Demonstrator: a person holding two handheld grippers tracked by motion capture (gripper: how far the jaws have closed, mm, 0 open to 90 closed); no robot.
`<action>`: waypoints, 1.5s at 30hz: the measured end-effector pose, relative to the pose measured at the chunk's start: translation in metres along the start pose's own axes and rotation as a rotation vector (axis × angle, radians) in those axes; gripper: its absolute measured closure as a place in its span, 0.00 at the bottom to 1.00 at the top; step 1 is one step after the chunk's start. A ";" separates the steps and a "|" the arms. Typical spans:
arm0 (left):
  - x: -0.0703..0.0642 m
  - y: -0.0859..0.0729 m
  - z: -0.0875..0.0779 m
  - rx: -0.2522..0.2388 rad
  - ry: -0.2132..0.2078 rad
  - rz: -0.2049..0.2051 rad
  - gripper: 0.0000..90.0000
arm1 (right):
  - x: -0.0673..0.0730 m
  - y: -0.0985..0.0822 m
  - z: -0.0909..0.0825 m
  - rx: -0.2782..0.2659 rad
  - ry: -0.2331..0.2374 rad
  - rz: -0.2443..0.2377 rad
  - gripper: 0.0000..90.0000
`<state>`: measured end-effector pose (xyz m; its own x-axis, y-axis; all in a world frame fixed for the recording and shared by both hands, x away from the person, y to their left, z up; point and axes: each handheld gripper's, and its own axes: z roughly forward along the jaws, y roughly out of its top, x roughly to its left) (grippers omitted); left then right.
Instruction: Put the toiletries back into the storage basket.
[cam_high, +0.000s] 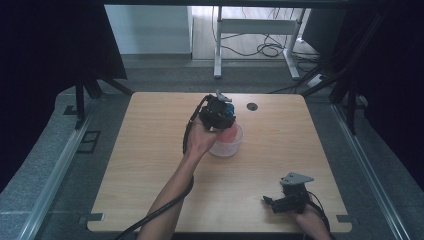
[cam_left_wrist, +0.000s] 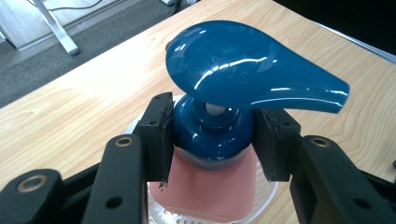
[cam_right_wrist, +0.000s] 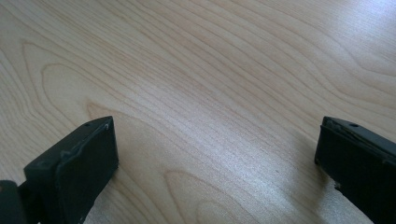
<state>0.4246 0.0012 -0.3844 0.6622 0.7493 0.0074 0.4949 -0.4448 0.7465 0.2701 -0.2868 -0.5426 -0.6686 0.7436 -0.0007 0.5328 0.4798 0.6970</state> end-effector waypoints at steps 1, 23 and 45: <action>0.000 0.000 0.000 0.000 0.000 0.000 0.59 | 0.000 0.000 0.000 0.000 0.000 0.000 0.00; -0.003 -0.022 0.027 0.032 0.011 -0.022 0.58 | 0.000 0.000 0.000 0.000 -0.001 -0.002 0.00; 0.002 -0.032 0.032 0.048 0.015 -0.059 0.57 | 0.000 0.000 0.000 0.000 0.000 -0.002 0.00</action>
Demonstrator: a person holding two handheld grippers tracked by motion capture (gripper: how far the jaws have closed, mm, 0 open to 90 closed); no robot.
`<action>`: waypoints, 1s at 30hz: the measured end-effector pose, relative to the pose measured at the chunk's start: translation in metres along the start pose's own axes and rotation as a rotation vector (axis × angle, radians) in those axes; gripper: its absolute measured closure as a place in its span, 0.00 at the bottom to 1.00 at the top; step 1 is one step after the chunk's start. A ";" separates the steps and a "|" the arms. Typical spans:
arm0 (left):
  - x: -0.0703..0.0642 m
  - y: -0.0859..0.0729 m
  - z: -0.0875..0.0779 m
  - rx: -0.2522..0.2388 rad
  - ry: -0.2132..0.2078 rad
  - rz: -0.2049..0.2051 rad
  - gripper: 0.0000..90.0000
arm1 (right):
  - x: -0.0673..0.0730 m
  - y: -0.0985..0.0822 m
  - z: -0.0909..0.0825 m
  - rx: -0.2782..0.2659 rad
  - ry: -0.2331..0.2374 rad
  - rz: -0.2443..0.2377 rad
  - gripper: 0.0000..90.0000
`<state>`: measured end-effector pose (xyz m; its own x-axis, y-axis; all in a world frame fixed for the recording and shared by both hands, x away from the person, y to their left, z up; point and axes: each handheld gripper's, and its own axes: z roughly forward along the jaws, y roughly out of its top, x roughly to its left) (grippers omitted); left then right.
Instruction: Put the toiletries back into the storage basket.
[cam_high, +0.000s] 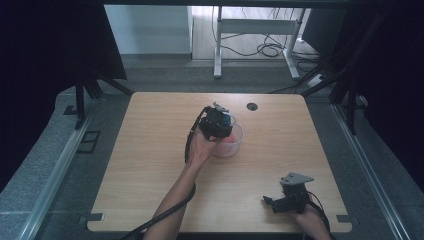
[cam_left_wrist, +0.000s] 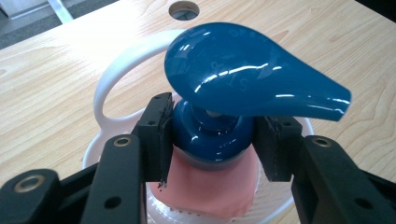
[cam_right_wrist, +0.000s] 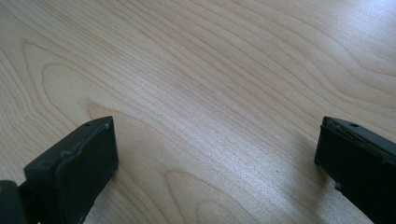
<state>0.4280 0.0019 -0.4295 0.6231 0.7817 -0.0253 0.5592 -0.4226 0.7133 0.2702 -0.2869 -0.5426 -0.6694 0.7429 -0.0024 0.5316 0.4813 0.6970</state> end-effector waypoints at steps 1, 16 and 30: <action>0.000 0.000 0.000 0.000 0.000 0.000 0.57 | 0.000 0.000 0.000 0.000 0.000 0.000 0.00; -0.001 0.003 -0.009 -0.021 0.013 0.012 0.36 | 0.000 0.000 0.000 0.000 0.000 -0.001 0.00; -0.005 0.003 -0.023 -0.047 -0.008 0.028 0.14 | 0.000 0.000 0.000 -0.002 0.002 0.000 0.00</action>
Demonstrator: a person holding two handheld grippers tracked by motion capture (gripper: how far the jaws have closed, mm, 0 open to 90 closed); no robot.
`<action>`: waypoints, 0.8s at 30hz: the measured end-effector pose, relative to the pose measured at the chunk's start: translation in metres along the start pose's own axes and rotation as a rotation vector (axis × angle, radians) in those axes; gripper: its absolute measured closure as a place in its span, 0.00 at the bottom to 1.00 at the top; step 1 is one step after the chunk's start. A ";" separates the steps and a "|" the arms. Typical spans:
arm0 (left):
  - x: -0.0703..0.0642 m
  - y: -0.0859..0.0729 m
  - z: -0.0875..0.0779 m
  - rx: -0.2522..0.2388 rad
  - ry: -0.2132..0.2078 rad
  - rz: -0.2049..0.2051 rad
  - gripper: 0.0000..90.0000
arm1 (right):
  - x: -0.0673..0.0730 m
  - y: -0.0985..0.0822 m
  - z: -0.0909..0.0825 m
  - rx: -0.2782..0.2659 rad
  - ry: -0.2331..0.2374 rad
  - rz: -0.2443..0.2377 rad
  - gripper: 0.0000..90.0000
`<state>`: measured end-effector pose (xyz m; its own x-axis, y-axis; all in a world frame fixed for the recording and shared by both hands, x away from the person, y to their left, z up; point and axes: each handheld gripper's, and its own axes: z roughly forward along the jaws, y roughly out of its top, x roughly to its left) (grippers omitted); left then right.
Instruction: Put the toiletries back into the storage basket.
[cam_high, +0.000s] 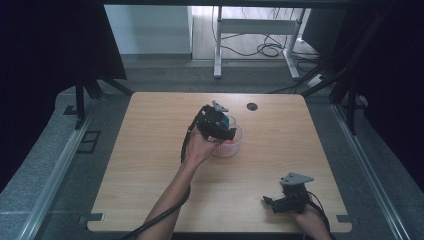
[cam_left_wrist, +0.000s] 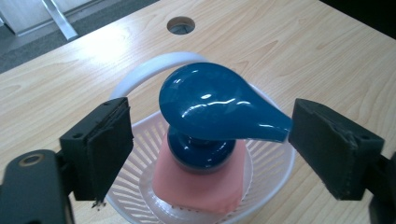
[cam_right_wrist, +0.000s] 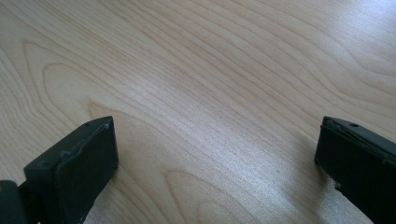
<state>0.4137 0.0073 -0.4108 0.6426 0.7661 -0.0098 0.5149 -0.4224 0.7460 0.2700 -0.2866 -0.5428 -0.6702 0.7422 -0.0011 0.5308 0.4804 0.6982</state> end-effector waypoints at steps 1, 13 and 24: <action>0.000 0.000 -0.002 -0.002 -0.002 0.001 0.14 | 0.000 0.000 0.000 0.000 0.000 0.000 0.00; -0.003 -0.001 -0.020 -0.026 -0.034 0.022 0.14 | 0.000 0.000 0.000 0.000 0.000 0.000 0.00; -0.009 -0.004 -0.036 -0.036 -0.039 0.053 0.14 | 0.000 0.000 0.000 0.002 0.001 -0.002 0.00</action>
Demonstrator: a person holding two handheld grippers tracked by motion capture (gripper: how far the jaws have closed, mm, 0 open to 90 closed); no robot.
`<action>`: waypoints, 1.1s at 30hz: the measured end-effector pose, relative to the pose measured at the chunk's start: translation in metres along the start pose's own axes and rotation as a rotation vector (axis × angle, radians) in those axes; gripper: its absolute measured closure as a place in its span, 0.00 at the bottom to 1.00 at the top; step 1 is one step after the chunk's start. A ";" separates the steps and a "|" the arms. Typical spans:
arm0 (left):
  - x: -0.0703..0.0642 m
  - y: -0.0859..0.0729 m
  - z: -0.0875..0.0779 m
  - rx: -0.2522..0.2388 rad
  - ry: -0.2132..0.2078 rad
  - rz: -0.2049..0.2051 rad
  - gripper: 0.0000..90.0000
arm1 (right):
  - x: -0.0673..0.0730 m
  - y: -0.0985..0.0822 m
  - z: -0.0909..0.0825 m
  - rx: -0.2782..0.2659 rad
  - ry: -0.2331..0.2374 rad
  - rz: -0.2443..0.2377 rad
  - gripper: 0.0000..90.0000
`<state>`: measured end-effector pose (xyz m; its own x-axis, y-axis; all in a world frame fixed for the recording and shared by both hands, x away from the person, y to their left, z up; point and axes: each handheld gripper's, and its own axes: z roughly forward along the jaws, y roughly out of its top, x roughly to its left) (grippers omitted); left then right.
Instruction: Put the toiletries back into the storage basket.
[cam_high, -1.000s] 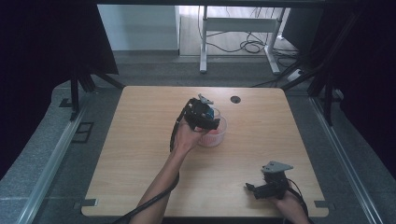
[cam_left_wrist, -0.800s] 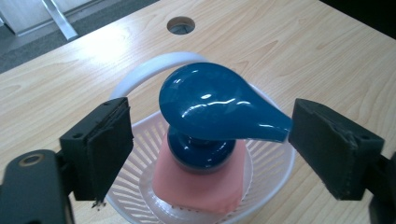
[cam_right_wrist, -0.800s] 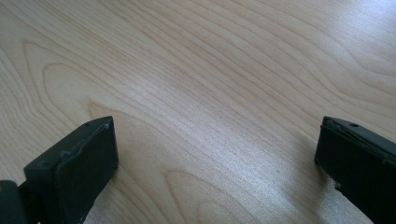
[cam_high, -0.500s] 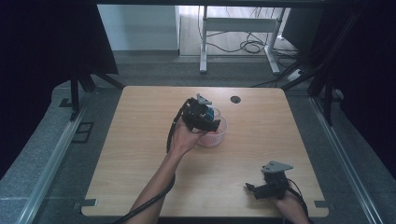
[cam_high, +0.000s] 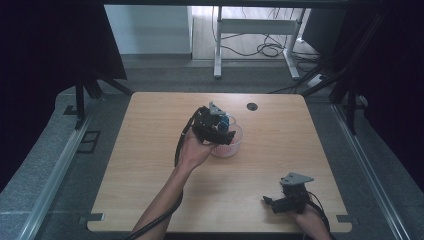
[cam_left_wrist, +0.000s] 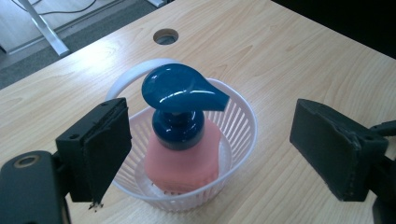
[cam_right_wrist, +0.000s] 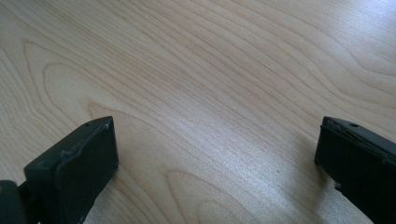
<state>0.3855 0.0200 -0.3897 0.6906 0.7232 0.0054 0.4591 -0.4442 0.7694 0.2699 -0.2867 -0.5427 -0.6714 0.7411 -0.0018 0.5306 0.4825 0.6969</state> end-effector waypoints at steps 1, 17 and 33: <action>0.000 0.000 0.000 0.000 0.000 0.000 0.14 | 0.000 0.000 0.000 0.000 0.000 0.000 0.00; -0.004 -0.014 -0.022 -0.006 0.004 0.030 0.14 | 0.001 0.000 0.000 -0.003 -0.004 0.005 0.00; -0.007 -0.030 -0.040 -0.020 0.007 0.040 0.14 | 0.001 0.000 0.000 -0.003 -0.004 0.006 0.00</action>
<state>0.3448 0.0498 -0.3874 0.7042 0.7088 0.0402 0.4202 -0.4618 0.7811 0.2695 -0.2861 -0.5429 -0.6661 0.7459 -0.0008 0.5330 0.4768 0.6990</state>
